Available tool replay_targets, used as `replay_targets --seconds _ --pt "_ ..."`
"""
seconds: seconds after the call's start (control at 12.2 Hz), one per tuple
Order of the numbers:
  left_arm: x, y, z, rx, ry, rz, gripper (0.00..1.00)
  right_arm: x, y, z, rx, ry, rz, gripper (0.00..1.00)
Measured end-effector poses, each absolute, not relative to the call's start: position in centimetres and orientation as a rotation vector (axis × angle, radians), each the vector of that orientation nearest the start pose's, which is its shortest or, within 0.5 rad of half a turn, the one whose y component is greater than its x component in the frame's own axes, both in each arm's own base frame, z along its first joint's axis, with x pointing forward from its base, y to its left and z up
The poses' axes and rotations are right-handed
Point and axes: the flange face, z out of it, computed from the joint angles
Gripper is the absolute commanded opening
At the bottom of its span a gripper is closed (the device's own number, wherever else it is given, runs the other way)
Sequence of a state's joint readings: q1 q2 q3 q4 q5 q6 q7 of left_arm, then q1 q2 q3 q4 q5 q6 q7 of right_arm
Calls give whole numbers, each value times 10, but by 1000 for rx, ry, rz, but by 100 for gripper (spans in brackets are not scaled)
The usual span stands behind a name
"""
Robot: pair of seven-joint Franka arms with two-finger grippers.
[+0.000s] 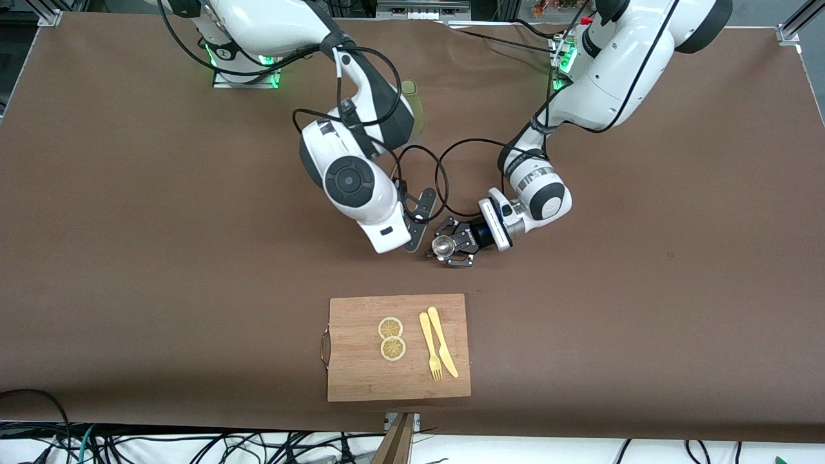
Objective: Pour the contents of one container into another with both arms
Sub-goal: 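Hold the beaker with the right gripper while the left gripper positions the jigger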
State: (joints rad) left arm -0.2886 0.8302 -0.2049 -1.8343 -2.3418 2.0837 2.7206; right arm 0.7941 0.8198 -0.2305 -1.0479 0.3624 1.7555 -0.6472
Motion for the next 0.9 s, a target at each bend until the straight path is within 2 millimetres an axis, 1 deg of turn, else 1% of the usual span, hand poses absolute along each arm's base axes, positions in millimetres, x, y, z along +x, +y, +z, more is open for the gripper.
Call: replay_targets --seconds 0.33,0.49,0.9 --pt "531 -347 90 1653 -770 1365 0 588 477 349 -2490 -1682 119 32" --pt "526 -352 86 1674 -756 1363 0 589 476 349 -2507 -1706 110 32" --pt "514 -369 80 1691 -778 1360 0 593 476 354 -2533 -1745 73 32"
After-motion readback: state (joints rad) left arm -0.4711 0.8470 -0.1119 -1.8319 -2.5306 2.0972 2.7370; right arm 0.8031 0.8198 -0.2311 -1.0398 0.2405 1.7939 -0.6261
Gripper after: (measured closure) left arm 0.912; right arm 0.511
